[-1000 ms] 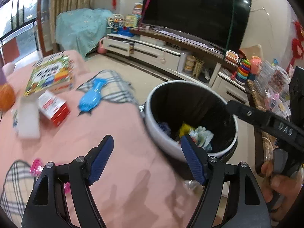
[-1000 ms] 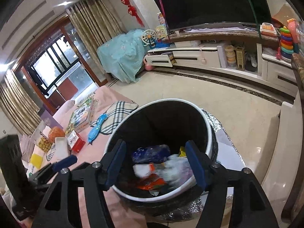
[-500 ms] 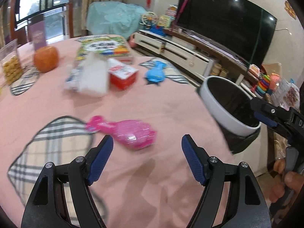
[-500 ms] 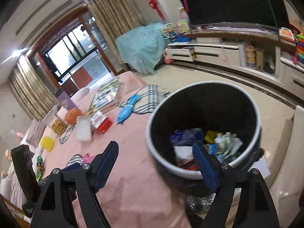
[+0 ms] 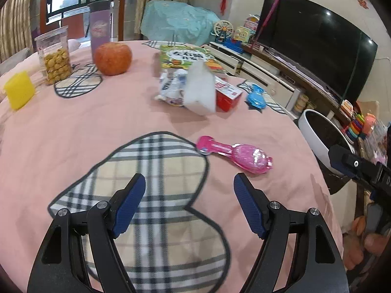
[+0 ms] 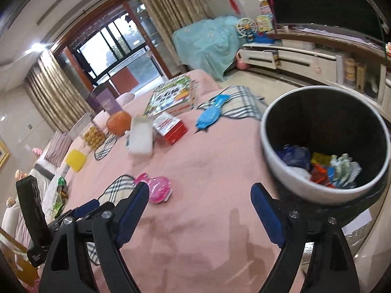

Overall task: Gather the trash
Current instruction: 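Move both open tools back over the table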

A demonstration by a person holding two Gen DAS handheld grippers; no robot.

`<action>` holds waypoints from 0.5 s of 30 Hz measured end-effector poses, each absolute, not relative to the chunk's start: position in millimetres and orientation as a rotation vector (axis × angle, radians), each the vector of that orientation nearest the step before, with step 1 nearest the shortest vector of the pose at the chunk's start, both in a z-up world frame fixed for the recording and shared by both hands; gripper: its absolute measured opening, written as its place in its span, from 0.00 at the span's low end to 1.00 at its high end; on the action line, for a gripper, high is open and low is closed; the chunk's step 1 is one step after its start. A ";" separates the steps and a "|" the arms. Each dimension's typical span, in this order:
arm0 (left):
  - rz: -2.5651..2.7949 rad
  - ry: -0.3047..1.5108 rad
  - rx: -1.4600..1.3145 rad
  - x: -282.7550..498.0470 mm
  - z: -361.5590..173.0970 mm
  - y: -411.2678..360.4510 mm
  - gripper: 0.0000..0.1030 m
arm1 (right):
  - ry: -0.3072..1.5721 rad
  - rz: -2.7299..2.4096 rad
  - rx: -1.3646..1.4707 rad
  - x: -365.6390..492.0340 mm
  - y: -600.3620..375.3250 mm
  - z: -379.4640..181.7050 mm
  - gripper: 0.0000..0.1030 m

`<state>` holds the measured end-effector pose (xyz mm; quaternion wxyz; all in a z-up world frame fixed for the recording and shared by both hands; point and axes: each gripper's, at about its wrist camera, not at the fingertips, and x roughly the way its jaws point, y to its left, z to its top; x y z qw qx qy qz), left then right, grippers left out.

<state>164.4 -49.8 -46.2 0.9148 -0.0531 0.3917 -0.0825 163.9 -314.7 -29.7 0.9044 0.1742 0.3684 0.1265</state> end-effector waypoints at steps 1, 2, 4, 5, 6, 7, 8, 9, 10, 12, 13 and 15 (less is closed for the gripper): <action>-0.168 0.806 -0.109 164.8 -46.6 -47.5 0.74 | 0.764 0.267 0.359 164.4 -310.8 -30.8 0.84; -0.165 0.804 -0.106 165.1 -46.5 -45.3 0.74 | 0.765 0.272 0.358 163.9 -308.2 -31.7 0.84; -0.162 0.801 -0.100 166.2 -46.8 -41.8 0.74 | 0.767 0.292 0.349 163.9 -301.0 -33.8 0.84; -0.162 0.802 -0.098 166.8 -47.4 -39.1 0.74 | 0.766 0.307 0.342 163.8 -298.1 -34.3 0.84; -0.160 0.804 -0.098 167.5 -48.4 -36.4 0.74 | 0.764 0.323 0.330 163.7 -294.9 -34.8 0.84; -0.157 0.808 -0.098 168.2 -49.5 -33.6 0.74 | 0.761 0.340 0.313 163.9 -291.7 -35.2 0.84; -0.154 0.813 -0.100 169.5 -49.9 -30.1 0.74 | 0.759 0.358 0.295 164.3 -288.4 -35.6 0.84; -0.152 0.816 -0.102 170.4 -50.6 -27.4 0.74 | 0.759 0.372 0.275 164.6 -284.9 -36.1 0.84; -0.149 0.817 -0.103 171.2 -50.5 -25.8 0.74 | 0.760 0.390 0.248 165.7 -280.4 -36.9 0.84; -0.143 0.822 -0.102 173.7 -51.4 -20.7 0.74 | 0.767 0.425 0.205 168.9 -272.0 -39.0 0.84; -0.142 0.825 -0.103 175.5 -51.6 -18.1 0.74 | 0.778 0.444 0.179 171.6 -266.8 -40.8 0.84; -0.144 0.829 -0.106 178.2 -51.4 -15.0 0.74 | 0.793 0.474 0.128 175.7 -255.7 -44.8 0.84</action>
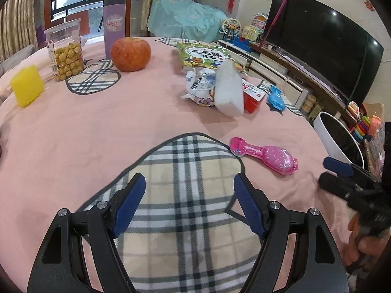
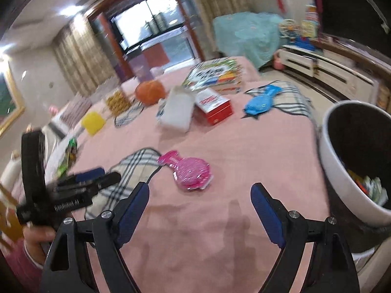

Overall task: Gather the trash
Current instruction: 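Grasp the white foam block with the left gripper while the right grasps the pink hairbrush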

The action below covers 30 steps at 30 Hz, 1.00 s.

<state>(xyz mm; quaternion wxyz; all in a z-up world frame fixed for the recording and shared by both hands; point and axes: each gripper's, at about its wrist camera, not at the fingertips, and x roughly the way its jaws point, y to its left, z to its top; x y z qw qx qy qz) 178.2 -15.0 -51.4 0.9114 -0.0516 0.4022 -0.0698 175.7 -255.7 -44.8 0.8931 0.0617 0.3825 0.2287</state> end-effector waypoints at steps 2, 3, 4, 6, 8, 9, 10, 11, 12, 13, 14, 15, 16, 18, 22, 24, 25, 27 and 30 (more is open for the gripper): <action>-0.151 0.836 -0.110 183.4 -51.2 -12.6 0.74 | 0.801 0.505 0.070 181.0 -244.5 -47.9 0.84; -0.154 0.837 -0.112 185.9 -50.8 -11.7 0.74 | 0.803 0.515 0.043 182.5 -240.9 -49.5 0.84; -0.159 0.839 -0.113 189.0 -50.3 -11.1 0.74 | 0.805 0.519 0.012 185.2 -235.6 -50.8 0.84; -0.173 0.848 -0.116 197.5 -49.7 -11.4 0.74 | 0.810 0.528 -0.051 190.1 -224.9 -53.5 0.83; -0.184 0.854 -0.115 206.3 -48.4 -13.1 0.74 | 0.816 0.544 -0.115 196.0 -213.4 -57.5 0.83; -0.189 0.857 -0.114 211.2 -47.8 -14.1 0.74 | 0.821 0.547 -0.135 198.7 -210.8 -59.2 0.82; -0.194 0.857 -0.113 217.2 -46.5 -16.2 0.74 | 0.829 0.550 -0.156 202.8 -207.1 -62.1 0.81; -0.197 0.856 -0.112 221.7 -45.6 -18.1 0.74 | 0.836 0.554 -0.166 205.9 -205.3 -64.4 0.76; -0.202 0.857 -0.112 227.4 -45.1 -20.7 0.74 | 0.846 0.559 -0.174 209.5 -203.6 -67.6 0.66; -0.207 0.860 -0.116 232.1 -45.0 -22.4 0.74 | 0.862 0.556 -0.183 213.2 -202.2 -71.9 0.60; -0.217 0.863 -0.123 238.0 -45.2 -25.4 0.74 | 0.880 0.548 -0.186 216.2 -202.1 -76.6 0.48; -0.225 0.863 -0.128 242.6 -45.2 -28.2 0.74 | 0.882 0.548 -0.177 217.0 -203.9 -77.5 0.48; -0.231 0.864 -0.130 247.6 -45.5 -31.7 0.74 | 0.873 0.549 -0.159 215.8 -207.2 -76.9 0.48; -0.248 0.867 -0.134 258.4 -47.4 -41.4 0.74 | 0.870 0.517 -0.128 212.4 -217.0 -74.9 0.47; -0.250 0.868 -0.122 278.8 -53.8 -59.8 0.74 | 0.869 0.396 -0.010 206.1 -251.5 -69.9 0.47; -0.245 0.872 -0.120 289.6 -57.8 -67.8 0.74 | 0.871 0.333 0.045 202.1 -269.2 -71.5 0.47; -0.238 0.871 -0.119 293.0 -58.8 -70.0 0.74 | 0.876 0.310 0.069 200.2 -276.6 -73.4 0.47; -0.234 0.871 -0.123 299.2 -60.2 -74.3 0.72 | 0.878 0.306 0.101 197.7 -284.1 -75.2 0.48; -0.251 0.873 -0.129 301.9 -59.3 -79.0 0.38 | 0.873 0.305 0.101 196.1 -283.3 -73.3 0.48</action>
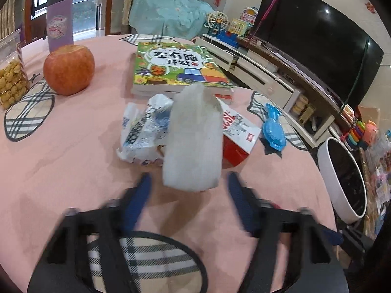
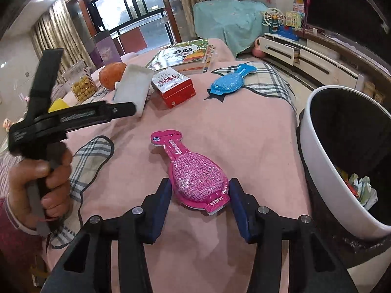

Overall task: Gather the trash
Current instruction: 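Grasp the white foam block with the left gripper while the right grasps the pink hairbrush, then carry the foam block and pink hairbrush over the bin with both tools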

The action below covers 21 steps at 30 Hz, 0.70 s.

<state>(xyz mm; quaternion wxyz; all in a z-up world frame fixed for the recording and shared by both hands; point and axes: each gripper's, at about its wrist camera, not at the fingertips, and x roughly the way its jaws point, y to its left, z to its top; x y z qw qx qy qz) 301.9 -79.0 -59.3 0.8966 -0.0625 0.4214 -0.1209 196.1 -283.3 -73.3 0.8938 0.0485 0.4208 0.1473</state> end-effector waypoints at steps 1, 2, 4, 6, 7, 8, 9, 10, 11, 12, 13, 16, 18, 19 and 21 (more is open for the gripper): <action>-0.259 0.883 -0.137 301.4 -59.0 -79.3 0.33 | 0.872 0.308 0.099 196.2 -282.8 -73.4 0.48; -0.265 0.883 -0.143 299.1 -57.8 -78.1 0.33 | 0.872 0.310 0.097 196.6 -282.4 -73.7 0.48; -0.280 0.875 -0.138 287.5 -51.6 -75.6 0.31 | 0.876 0.318 0.099 198.1 -281.6 -73.4 0.49; -0.300 0.885 -0.129 275.5 -47.4 -72.6 0.31 | 0.882 0.339 0.107 197.9 -281.5 -72.8 0.50; -0.318 0.896 -0.124 266.3 -45.0 -69.0 0.31 | 0.884 0.356 0.114 196.7 -282.4 -72.3 0.51; -0.333 0.904 -0.119 260.0 -43.8 -66.3 0.31 | 0.883 0.371 0.114 196.4 -282.4 -72.1 0.56; -0.349 0.914 -0.111 252.9 -43.2 -62.2 0.31 | 0.881 0.381 0.099 195.0 -280.6 -71.6 0.61; -0.367 0.930 -0.090 244.2 -43.1 -58.2 0.31 | 0.878 0.387 0.078 193.9 -279.3 -70.5 0.64; -0.378 0.944 -0.072 237.8 -43.4 -54.7 0.31 | 0.871 0.394 0.053 192.6 -277.7 -68.9 0.68; -0.388 0.960 -0.061 232.9 -44.3 -51.5 0.31 | 0.867 0.400 0.036 191.8 -275.5 -68.0 0.68; -0.401 0.978 -0.056 228.9 -45.2 -49.4 0.31 | 0.863 0.411 0.012 191.3 -273.2 -66.7 0.68; -0.431 1.006 -0.028 217.6 -47.8 -45.1 0.31 | 0.852 0.434 -0.056 194.1 -264.1 -65.2 0.68; -0.421 1.002 -0.005 214.1 -50.3 -45.7 0.33 | 0.856 0.447 -0.078 199.6 -260.8 -67.5 0.68; -0.416 1.000 -0.011 214.0 -52.1 -45.8 0.33 | 0.863 0.453 -0.074 203.6 -260.7 -69.6 0.68; -0.397 0.991 -0.029 215.5 -55.2 -45.7 0.35 | 0.880 0.454 -0.060 209.8 -261.1 -73.7 0.68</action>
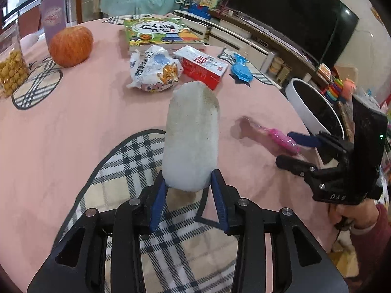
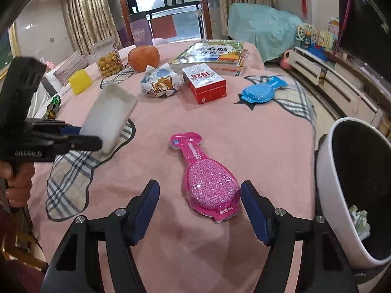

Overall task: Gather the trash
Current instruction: 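Carry the foam block and pink hairbrush over the bin with both tools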

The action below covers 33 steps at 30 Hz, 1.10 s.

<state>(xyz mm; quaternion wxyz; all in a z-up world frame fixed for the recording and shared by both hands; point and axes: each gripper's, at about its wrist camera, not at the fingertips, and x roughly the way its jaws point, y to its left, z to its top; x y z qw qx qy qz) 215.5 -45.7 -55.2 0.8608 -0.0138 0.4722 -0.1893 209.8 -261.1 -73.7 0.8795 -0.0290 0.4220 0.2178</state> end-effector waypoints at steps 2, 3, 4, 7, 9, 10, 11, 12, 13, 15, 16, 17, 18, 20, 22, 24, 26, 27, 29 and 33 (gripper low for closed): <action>-0.378 0.971 -0.041 216.6 -57.1 -46.0 0.38 | 0.902 0.442 -0.057 214.6 -260.5 -78.9 0.65; -0.372 0.963 -0.047 217.2 -57.8 -46.8 0.42 | 0.903 0.432 -0.059 214.5 -260.7 -79.5 0.59; -0.363 0.952 -0.054 217.8 -58.6 -47.9 0.44 | 0.900 0.419 -0.063 214.5 -260.7 -79.3 0.56; -0.335 0.932 -0.066 221.9 -61.5 -52.2 0.51 | 0.899 0.411 -0.050 213.1 -262.9 -78.6 0.50; -0.325 0.921 -0.079 223.5 -62.5 -54.6 0.54 | 0.894 0.411 -0.044 211.4 -263.7 -77.0 0.50; -0.317 0.918 -0.081 225.6 -62.8 -55.6 0.54 | 0.889 0.415 -0.041 210.7 -263.8 -75.7 0.51; -0.306 0.913 -0.084 227.0 -63.1 -56.6 0.54 | 0.883 0.421 -0.038 209.9 -264.1 -74.3 0.51; -0.301 0.909 -0.088 228.1 -63.3 -57.7 0.54 | 0.877 0.431 -0.032 209.5 -264.5 -73.0 0.51; -0.300 0.906 -0.093 229.7 -63.6 -58.5 0.54 | 0.874 0.437 -0.031 209.2 -264.7 -72.3 0.51; -0.292 0.898 -0.097 232.7 -64.3 -59.9 0.54 | 0.877 0.431 -0.048 211.2 -263.3 -72.4 0.52; -0.288 0.893 -0.097 233.8 -64.9 -59.9 0.54 | 0.881 0.427 -0.059 213.4 -262.4 -73.2 0.52; -0.286 0.889 -0.100 234.3 -65.4 -59.5 0.54 | 0.885 0.429 -0.063 215.3 -261.3 -74.1 0.52; -0.289 0.888 -0.105 234.9 -65.8 -59.1 0.53 | 0.892 0.432 -0.067 217.4 -260.3 -75.7 0.52; -0.307 0.885 -0.115 233.9 -66.7 -58.3 0.39 | 0.898 0.436 -0.076 219.7 -258.5 -78.1 0.52; -0.341 0.886 -0.110 230.5 -66.4 -61.0 0.27 | 0.897 0.435 -0.084 220.1 -257.1 -79.6 0.52; -0.332 0.874 -0.077 226.0 -64.3 -65.4 0.27 | 0.898 0.424 -0.093 218.4 -255.6 -79.0 0.49; -0.336 0.866 -0.060 220.7 -61.4 -68.6 0.27 | 0.896 0.420 -0.081 215.3 -256.2 -77.8 0.49; -0.340 0.862 -0.059 218.2 -59.9 -69.5 0.27 | 0.894 0.417 -0.071 213.2 -257.9 -76.8 0.48; -0.354 0.856 -0.059 212.3 -55.8 -72.3 0.27 | 0.884 0.405 -0.045 208.2 -261.0 -73.3 0.48; -0.381 0.850 -0.061 202.7 -50.3 -77.5 0.27 | 0.851 0.371 0.023 196.2 -273.6 -61.9 0.48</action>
